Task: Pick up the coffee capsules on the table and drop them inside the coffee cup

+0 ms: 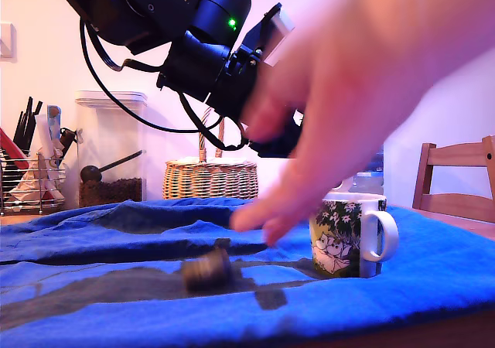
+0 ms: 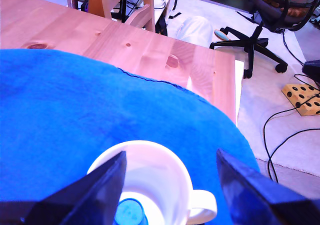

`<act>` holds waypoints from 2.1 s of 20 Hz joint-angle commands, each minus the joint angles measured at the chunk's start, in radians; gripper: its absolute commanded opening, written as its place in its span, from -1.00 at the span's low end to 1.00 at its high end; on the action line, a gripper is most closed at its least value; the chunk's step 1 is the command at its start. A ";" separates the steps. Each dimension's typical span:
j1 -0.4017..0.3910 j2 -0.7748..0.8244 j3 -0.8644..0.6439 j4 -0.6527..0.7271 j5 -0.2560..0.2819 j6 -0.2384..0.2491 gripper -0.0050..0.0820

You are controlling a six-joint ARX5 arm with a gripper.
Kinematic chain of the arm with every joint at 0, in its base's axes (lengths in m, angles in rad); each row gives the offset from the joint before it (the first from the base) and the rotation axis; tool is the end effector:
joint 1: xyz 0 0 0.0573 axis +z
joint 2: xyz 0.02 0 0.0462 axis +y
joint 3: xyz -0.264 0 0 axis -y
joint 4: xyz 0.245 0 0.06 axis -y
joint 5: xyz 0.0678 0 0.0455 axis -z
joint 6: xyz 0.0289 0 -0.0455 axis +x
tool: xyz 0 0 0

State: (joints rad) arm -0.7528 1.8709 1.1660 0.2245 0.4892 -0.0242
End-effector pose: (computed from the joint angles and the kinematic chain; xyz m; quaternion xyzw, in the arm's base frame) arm 0.2872 -0.2877 0.1995 0.0217 0.2427 -0.5622 0.7903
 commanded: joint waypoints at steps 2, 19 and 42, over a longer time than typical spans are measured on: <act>-0.005 0.014 0.002 0.008 0.024 -0.003 0.29; -0.006 -0.029 0.002 -0.040 0.089 -0.013 -0.93; -0.001 -0.372 -0.292 -0.156 -0.111 0.076 -0.93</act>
State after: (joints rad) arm -0.7525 1.5188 0.9051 0.0544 0.3832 0.0452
